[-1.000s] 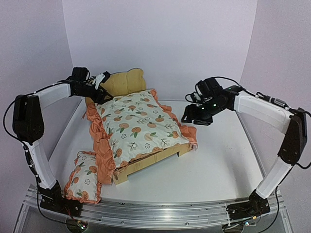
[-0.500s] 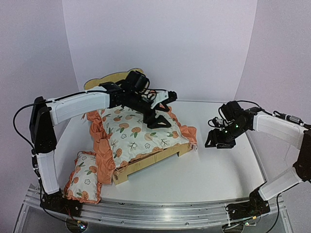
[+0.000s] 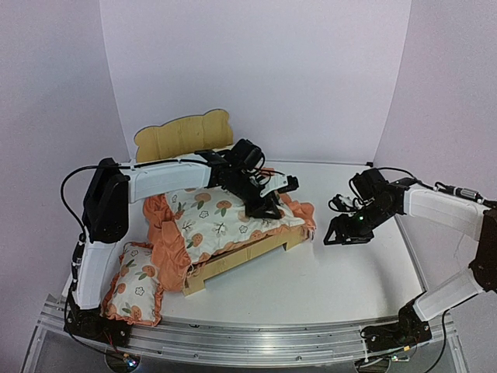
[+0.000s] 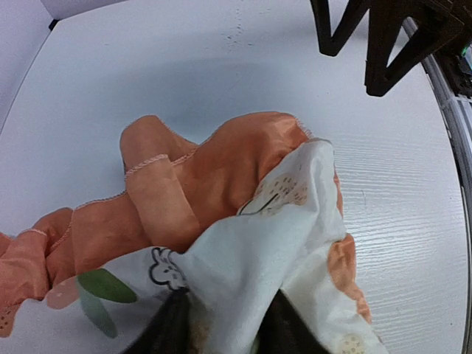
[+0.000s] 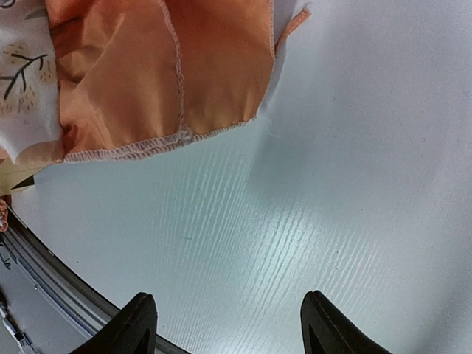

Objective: Set up the pet bed

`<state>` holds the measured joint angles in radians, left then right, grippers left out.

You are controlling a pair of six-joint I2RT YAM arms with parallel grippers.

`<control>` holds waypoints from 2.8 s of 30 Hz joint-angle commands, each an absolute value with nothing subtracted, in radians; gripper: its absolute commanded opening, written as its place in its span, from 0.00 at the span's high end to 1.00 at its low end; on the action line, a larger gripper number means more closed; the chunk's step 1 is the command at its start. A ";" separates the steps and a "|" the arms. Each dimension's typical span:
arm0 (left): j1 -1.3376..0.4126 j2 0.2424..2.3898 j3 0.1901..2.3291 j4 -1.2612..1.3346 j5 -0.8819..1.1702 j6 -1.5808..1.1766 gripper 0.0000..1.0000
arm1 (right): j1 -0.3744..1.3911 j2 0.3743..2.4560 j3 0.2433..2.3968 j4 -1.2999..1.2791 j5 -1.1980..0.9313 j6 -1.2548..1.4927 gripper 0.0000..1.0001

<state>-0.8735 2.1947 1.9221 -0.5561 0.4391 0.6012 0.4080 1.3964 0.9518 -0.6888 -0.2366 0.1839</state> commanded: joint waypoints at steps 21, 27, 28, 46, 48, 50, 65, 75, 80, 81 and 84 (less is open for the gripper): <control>-0.784 1.995 1.941 -0.436 0.314 0.464 1.00 | 0.404 1.414 0.992 -0.273 -0.396 0.146 0.46; -0.766 1.993 1.947 -0.405 0.288 0.421 1.00 | 0.404 1.451 0.943 -0.125 -0.460 0.183 0.47; -0.763 1.995 1.949 -0.403 0.284 0.415 1.00 | 0.404 1.457 0.934 -0.103 -0.471 0.185 0.47; -0.739 2.006 1.954 -0.375 0.276 0.384 1.00 | 0.404 1.596 0.935 0.092 -0.419 0.243 0.61; -0.738 2.007 1.956 -0.375 0.277 0.383 1.00 | 0.404 1.611 0.949 0.096 -0.409 0.247 0.62; -0.737 2.007 1.957 -0.376 0.278 0.383 1.00 | 0.405 1.615 0.953 0.098 -0.376 0.255 0.63; -0.731 2.006 1.962 -0.357 0.275 0.363 1.00 | 0.390 1.410 0.868 0.008 -0.227 0.242 0.53; -0.730 2.014 1.968 -0.357 0.284 0.348 1.00 | 0.473 1.265 0.720 0.153 -0.302 0.308 0.58; -0.730 2.015 1.968 -0.361 0.286 0.347 1.00 | 0.510 1.402 0.779 0.311 -0.327 0.379 0.62; -0.730 2.015 1.968 -0.361 0.286 0.347 1.00 | 0.513 1.434 0.804 0.329 -0.318 0.397 0.64; -0.730 2.016 1.970 -0.362 0.286 0.344 1.00 | 0.519 1.517 0.872 0.350 -0.283 0.428 0.69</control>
<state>-0.7448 2.0483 1.9339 -0.4075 0.3012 0.3606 0.5123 1.4317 0.7721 0.2232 -0.2997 0.3566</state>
